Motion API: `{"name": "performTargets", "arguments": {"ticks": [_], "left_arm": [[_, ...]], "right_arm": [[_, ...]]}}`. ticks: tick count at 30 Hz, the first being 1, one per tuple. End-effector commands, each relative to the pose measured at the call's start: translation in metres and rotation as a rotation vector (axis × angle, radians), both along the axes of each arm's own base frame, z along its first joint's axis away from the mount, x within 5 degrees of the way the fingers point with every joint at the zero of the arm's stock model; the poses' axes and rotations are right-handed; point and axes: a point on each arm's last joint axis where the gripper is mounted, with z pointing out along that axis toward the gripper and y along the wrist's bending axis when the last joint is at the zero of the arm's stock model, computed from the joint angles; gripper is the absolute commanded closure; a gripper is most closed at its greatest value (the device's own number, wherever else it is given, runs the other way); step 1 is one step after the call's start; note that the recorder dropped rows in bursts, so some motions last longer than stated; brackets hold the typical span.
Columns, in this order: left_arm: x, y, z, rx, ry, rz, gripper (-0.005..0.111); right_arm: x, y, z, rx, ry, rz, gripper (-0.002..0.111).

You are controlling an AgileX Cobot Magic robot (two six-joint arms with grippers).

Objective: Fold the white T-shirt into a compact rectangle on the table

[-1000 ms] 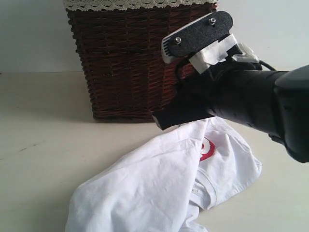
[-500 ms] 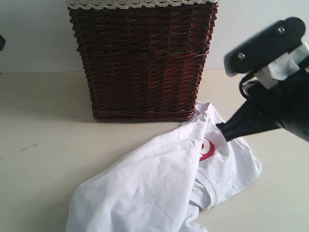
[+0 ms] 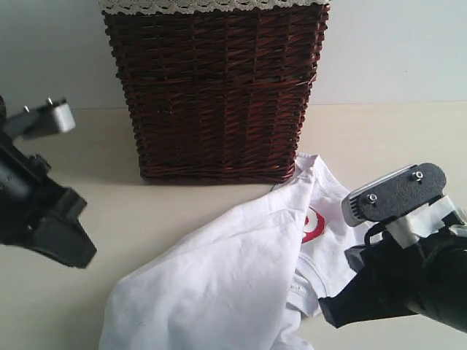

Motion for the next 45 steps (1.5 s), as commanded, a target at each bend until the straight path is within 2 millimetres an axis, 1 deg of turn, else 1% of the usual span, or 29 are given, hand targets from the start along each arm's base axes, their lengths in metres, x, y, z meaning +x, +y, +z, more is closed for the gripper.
{"name": "performTargets", "arguments": {"ticks": [1, 3, 5, 7, 11, 13, 15, 17, 20, 23, 27, 29, 31, 33, 35, 37, 39, 41, 43, 45], "left_arm": [[-0.013, -0.012, -0.019, -0.012, -0.024, 0.001, 0.064], [-0.016, -0.016, -0.023, -0.021, -0.024, 0.008, 0.058], [-0.018, -0.018, -0.026, -0.029, -0.027, 0.018, 0.056], [-0.018, -0.018, -0.027, -0.032, -0.024, 0.021, 0.056], [-0.019, -0.018, -0.027, -0.032, -0.020, 0.019, 0.056], [-0.019, -0.018, -0.027, -0.032, -0.020, 0.019, 0.056], [-0.019, -0.018, -0.027, -0.032, -0.020, 0.019, 0.056], [-0.019, -0.018, -0.027, -0.032, -0.020, 0.019, 0.057], [-0.019, -0.018, -0.027, -0.031, -0.023, 0.019, 0.057], [-0.018, -0.018, -0.027, -0.031, -0.035, 0.017, 0.057], [-0.018, -0.018, -0.027, -0.031, -0.036, 0.016, 0.057], [-0.018, -0.018, -0.027, -0.031, -0.036, 0.016, 0.057], [-0.018, -0.018, -0.027, -0.031, -0.036, 0.016, 0.057], [-0.018, -0.018, -0.027, -0.031, -0.032, 0.013, 0.057], [-0.018, -0.018, -0.027, -0.031, -0.031, 0.011, 0.057], [-0.019, -0.018, -0.027, -0.031, -0.027, 0.009, 0.057], [-0.020, -0.018, -0.027, -0.031, -0.025, -0.005, 0.057], [-0.021, -0.018, -0.027, -0.030, -0.011, -0.017, 0.057], [-0.023, -0.018, -0.027, -0.039, 0.007, -0.030, 0.057], [-0.026, -0.021, -0.025, -0.071, 0.025, -0.053, 0.057]], "right_arm": [[0.005, -0.003, -0.020, -0.084, 0.061, -0.077, 0.092], [0.007, 0.001, -0.031, -0.076, 0.114, -0.090, 0.079], [0.012, 0.006, -0.039, -0.093, 0.135, -0.099, 0.067], [0.020, 0.012, -0.042, -0.103, 0.130, -0.092, 0.061], [0.035, 0.025, -0.056, -0.135, 0.164, -0.098, 0.060], [0.042, 0.028, -0.062, -0.175, 0.157, -0.104, 0.060], [0.049, 0.033, -0.064, -0.183, 0.155, -0.107, 0.060], [0.049, 0.042, -0.064, -0.127, 0.186, -0.076, 0.060], [0.048, 0.050, -0.063, -0.045, 0.227, -0.052, 0.056], [0.047, 0.050, -0.064, -0.033, 0.236, -0.067, 0.052], [0.046, 0.049, -0.067, -0.032, 0.251, -0.080, 0.052], [0.045, 0.049, -0.072, -0.045, 0.266, -0.079, 0.055], [0.045, 0.047, -0.076, -0.072, 0.274, -0.080, 0.066], [0.044, 0.043, -0.080, -0.114, 0.278, -0.083, 0.087], [0.044, 0.040, -0.080, -0.154, 0.272, -0.079, 0.108], [0.045, 0.037, -0.073, -0.217, 0.235, -0.047, 0.108], [0.046, 0.032, -0.059, -0.247, 0.174, -0.043, 0.108], [0.045, 0.026, -0.034, -0.222, 0.086, -0.069, 0.108], [0.043, 0.017, -0.003, -0.201, -0.028, -0.088, 0.108], [0.037, 0.008, 0.028, -0.173, -0.137, -0.084, 0.108]]}}
